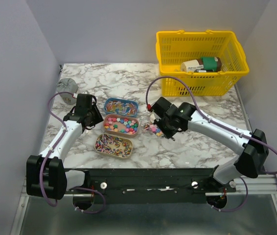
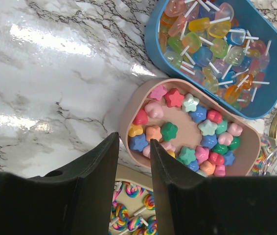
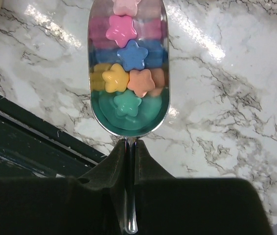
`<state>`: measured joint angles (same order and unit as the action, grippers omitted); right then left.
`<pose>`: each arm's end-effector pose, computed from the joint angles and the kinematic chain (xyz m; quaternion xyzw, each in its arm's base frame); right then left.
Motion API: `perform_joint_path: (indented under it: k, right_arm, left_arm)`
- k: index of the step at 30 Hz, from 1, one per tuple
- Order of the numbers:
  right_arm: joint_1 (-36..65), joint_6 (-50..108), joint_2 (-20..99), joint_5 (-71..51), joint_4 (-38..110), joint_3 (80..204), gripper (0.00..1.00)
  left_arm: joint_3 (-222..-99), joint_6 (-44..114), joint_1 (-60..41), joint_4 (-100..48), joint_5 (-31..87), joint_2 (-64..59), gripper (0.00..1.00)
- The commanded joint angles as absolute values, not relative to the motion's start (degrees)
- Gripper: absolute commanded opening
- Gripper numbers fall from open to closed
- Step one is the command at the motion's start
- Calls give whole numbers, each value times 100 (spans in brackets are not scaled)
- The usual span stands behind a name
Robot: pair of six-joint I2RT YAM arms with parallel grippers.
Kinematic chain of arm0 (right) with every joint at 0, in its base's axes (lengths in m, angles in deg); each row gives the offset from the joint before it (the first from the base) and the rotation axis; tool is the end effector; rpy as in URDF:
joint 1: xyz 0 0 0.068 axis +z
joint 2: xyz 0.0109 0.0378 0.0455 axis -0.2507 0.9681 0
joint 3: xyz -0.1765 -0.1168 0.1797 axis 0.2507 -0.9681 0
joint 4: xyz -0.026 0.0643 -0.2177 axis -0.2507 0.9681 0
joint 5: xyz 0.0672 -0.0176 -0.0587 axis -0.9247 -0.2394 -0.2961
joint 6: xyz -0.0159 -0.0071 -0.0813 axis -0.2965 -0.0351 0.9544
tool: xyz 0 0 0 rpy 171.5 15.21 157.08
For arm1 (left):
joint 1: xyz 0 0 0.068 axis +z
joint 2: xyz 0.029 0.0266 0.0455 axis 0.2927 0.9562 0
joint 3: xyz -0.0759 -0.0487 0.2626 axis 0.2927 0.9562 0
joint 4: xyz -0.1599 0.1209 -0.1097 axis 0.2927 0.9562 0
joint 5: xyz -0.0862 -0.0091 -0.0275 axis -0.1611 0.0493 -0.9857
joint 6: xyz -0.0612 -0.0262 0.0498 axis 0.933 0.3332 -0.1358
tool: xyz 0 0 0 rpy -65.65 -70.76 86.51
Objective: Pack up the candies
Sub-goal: Place the fake candies in the packing bottle.
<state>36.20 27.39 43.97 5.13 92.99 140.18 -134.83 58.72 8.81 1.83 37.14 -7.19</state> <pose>0.1778 0.2024 0.2595 -0.3424 0.9205 0.0321 0.1855 0.2380 -0.0332 0.2259 -0.2223 0.9115 -0.1217 0.3240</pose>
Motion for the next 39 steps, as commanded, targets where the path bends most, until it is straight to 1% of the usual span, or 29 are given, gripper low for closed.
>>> perform_joint_path:
  k: [1,8,21,34,39]
  right_arm:
    - [3558,2715,4579,569,9772,14457,1]
    - [3514,2786,4966,499,10308,14940,1]
    - [3453,2733,5282,261,11011,15450,1]
    - [3453,2689,5353,191,11196,15714,1]
    - [3444,2707,5318,243,11188,15811,1]
  left_arm:
    - [-13423,5901,911,110,3751,-770,45]
    - [-13423,5901,911,127,3769,-797,45]
    - [-13414,5918,911,136,3769,-788,45]
    - [-13431,5918,911,145,3777,-814,46]
    - [-13379,5980,911,92,3716,-867,49]
